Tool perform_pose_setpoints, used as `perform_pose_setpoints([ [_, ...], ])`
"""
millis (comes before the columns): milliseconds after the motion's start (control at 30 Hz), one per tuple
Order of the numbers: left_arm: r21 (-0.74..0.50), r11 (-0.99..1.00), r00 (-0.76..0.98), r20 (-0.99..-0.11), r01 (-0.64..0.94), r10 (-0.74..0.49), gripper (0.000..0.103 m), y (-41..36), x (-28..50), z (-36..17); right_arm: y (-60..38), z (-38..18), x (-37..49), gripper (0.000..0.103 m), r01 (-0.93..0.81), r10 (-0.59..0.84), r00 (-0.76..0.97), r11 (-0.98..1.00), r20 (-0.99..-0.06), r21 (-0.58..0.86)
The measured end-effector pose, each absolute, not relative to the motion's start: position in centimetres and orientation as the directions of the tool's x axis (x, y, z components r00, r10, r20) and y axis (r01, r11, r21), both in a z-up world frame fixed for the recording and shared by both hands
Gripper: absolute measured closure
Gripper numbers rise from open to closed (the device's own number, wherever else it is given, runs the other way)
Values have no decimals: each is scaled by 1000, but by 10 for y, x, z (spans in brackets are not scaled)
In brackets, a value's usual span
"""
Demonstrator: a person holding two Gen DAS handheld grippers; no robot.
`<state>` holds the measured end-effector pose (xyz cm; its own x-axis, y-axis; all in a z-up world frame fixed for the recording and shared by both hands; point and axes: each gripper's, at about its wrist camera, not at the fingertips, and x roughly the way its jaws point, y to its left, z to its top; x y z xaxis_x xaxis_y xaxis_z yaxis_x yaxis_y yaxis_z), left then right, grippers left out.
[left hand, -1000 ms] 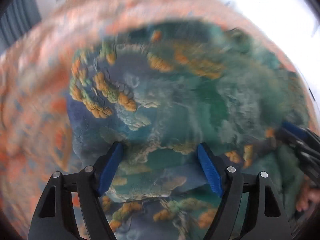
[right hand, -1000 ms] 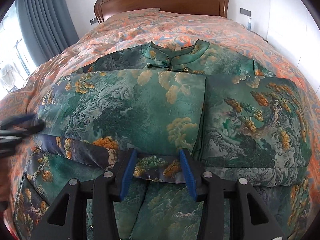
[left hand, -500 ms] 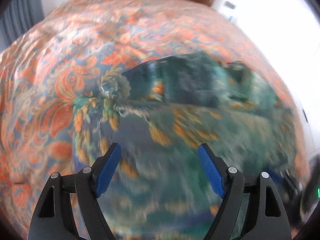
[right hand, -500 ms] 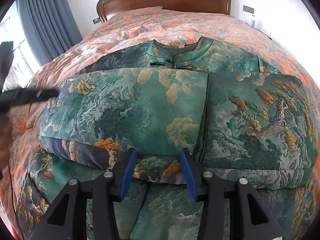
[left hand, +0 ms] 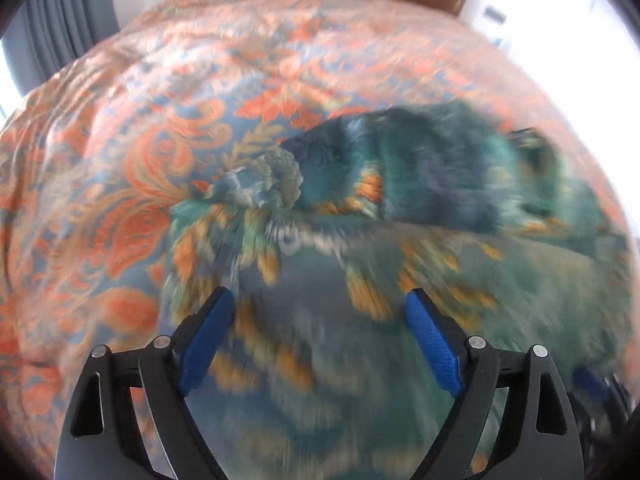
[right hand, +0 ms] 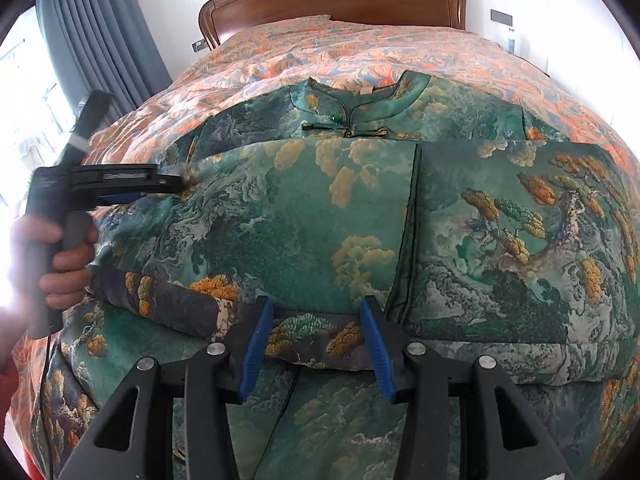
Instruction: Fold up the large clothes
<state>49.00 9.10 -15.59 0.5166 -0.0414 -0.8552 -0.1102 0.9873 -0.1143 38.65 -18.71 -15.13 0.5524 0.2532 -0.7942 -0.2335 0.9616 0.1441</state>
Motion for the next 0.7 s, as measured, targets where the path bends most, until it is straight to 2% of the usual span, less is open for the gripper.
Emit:
perform_pose_setpoints([
  [67,-124,990,553,-831,-66,-67,12,92,453,-136,-191,-141,377,57,-218,261,569,962,-780,163],
  [167,-101,995,581,-810,-11,-76,8,89,394,-120,-199,-121,351,46,-205,277,593,960,-756,191],
  [267,-52,999,595,-802,12,-49,7,78,328,-112,-207,-104,312,44,-197,255,641,966,-724,166],
  [433,-39,999,624,-781,-7,-26,6,60,237,-112,-223,-86,239,39,-171,187,706,981,-683,92],
  [467,-22,1000,635,-772,-14,-8,6,56,227,-113,-226,-83,221,38,-154,155,721,986,-676,62],
  [533,32,999,666,-745,-25,41,5,42,202,-111,-233,-80,194,28,-117,98,741,993,-665,16],
  [700,48,999,701,-712,-3,36,4,19,156,-103,-249,-71,128,26,-61,49,782,998,-622,2],
])
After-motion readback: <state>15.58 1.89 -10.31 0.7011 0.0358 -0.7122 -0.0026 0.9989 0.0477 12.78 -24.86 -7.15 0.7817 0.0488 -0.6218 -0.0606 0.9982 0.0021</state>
